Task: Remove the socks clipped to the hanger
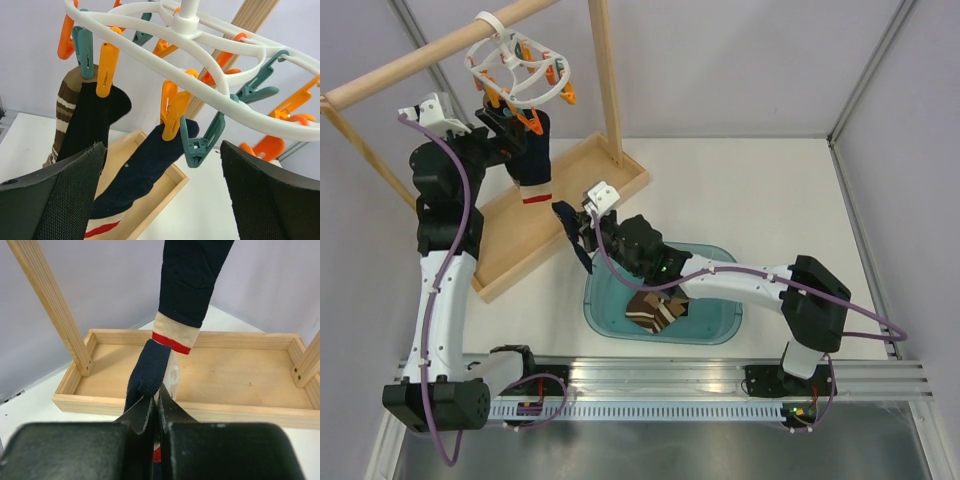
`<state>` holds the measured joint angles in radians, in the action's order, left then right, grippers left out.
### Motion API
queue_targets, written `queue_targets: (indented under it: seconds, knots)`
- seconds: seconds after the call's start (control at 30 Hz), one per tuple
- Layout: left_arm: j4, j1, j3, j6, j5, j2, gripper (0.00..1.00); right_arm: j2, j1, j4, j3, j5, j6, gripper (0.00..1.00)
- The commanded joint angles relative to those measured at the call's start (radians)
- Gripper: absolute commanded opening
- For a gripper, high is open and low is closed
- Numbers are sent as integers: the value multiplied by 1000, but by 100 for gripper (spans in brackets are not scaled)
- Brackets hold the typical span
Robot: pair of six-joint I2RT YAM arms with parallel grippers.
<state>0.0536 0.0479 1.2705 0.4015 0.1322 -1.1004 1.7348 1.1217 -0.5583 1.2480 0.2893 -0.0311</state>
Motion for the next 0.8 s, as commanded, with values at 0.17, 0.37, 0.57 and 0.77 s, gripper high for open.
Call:
queue_targets:
  seconds: [0.17,0.37,0.57,0.77]
  knots:
    - [31,-3,-60,-59,-25,120,100,-104,4,-8,-50,45,8,1]
    - [78,-3,-183,-119,-22,255,100,-222,3,58,-142,109,23,1]
    - [120,-6,-305,-162,20,339,100,-428,1,231,-254,203,94,1]
    - [130,-22,-373,-170,72,361,100,-694,-8,466,-357,335,79,1]
